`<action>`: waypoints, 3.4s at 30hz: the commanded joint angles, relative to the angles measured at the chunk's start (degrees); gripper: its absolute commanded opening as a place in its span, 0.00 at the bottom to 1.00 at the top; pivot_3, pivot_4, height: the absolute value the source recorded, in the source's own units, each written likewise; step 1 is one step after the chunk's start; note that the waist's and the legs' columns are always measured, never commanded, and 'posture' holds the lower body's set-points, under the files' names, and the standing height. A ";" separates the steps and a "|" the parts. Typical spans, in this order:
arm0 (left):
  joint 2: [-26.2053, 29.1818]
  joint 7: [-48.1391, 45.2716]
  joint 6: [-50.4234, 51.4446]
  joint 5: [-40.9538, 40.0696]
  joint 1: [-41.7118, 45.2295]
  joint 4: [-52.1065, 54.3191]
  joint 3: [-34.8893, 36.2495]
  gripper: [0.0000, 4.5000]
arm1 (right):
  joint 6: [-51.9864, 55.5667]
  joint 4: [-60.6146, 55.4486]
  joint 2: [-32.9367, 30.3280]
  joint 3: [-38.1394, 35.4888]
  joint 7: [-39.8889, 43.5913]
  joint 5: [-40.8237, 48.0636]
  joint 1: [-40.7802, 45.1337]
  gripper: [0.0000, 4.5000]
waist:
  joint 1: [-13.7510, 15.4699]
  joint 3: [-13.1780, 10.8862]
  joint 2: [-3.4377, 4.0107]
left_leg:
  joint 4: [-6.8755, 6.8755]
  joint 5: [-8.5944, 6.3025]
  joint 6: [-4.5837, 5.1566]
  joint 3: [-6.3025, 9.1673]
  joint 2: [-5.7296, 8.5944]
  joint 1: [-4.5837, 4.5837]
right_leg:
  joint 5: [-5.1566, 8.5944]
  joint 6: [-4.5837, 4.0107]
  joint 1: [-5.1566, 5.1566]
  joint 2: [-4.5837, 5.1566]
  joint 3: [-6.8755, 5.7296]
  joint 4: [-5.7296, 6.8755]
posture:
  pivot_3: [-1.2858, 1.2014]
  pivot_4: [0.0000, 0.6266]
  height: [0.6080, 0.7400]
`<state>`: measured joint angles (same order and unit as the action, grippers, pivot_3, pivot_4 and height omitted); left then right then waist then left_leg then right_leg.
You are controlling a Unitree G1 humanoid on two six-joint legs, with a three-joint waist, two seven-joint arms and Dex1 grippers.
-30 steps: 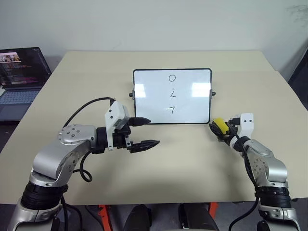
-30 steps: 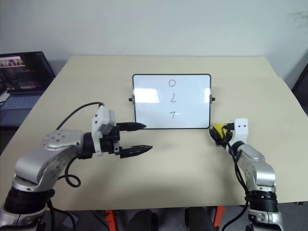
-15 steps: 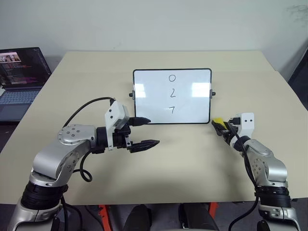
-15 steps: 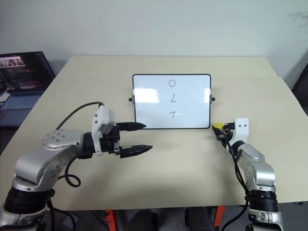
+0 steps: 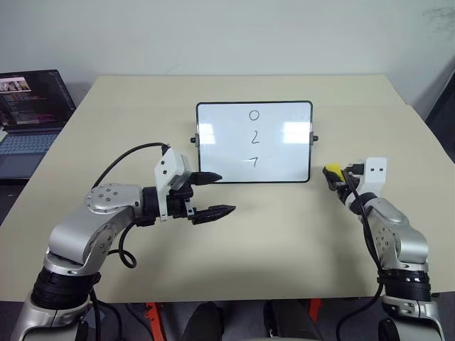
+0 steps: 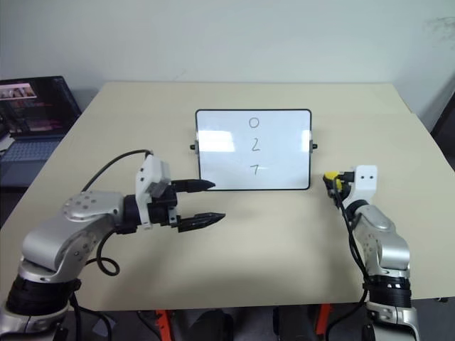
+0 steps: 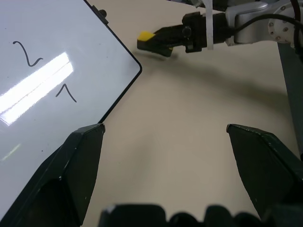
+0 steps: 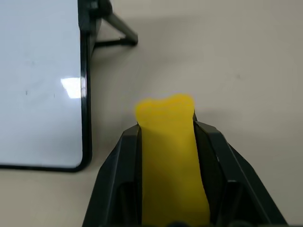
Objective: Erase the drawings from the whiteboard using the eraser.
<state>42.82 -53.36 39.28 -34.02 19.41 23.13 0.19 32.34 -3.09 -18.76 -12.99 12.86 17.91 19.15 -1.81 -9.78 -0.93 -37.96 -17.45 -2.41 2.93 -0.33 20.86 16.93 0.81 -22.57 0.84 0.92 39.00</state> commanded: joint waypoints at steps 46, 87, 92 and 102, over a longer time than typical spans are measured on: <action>-15.24 15.05 -22.74 21.81 5.57 -19.55 -3.36 1.00 | -25.69 24.43 14.04 12.18 2.79 -8.27 34.95 0.27 | -0.05 0.01 0.00 | -0.13 0.09 -0.13 -0.09 -0.03 0.86 | -0.09 -0.07 -0.90 0.08 -0.03 0.12 | 0.52 0.24 1.00; -16.23 14.40 -24.71 22.86 13.54 -24.52 -3.30 1.00 | -35.52 41.17 13.31 11.14 6.20 -10.13 43.46 0.27 | -0.07 0.01 -0.01 | -0.21 0.13 -0.20 -0.10 -0.03 0.92 | -0.10 -0.08 -0.98 0.09 -0.05 0.22 | 0.52 0.24 1.00; -16.80 14.63 -26.13 22.73 14.65 -25.05 -2.86 1.00 | -36.60 42.93 13.26 11.48 6.58 -10.54 43.47 0.27 | -0.10 0.01 -0.01 | -0.23 0.13 -0.21 -0.11 -0.03 0.92 | -0.10 -0.08 -0.99 0.09 -0.04 0.26 | 0.52 0.24 1.00; -17.56 15.01 -27.33 22.73 16.38 -26.56 -2.89 1.00 | -39.69 51.19 12.07 11.23 7.37 -12.36 46.41 0.27 | -0.12 0.01 -0.01 | -0.37 0.14 -0.22 -0.13 -0.03 0.91 | -0.10 -0.08 -1.03 0.09 -0.01 0.50 | 0.52 0.24 1.00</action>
<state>25.41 -38.42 13.22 -11.28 34.25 -4.10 -4.06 -5.48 47.93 -6.11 -0.96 19.97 5.72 63.10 -1.93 -9.76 -0.93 -38.37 -17.31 -2.62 2.80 -0.36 21.77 16.82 0.73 -23.60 0.93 0.90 39.52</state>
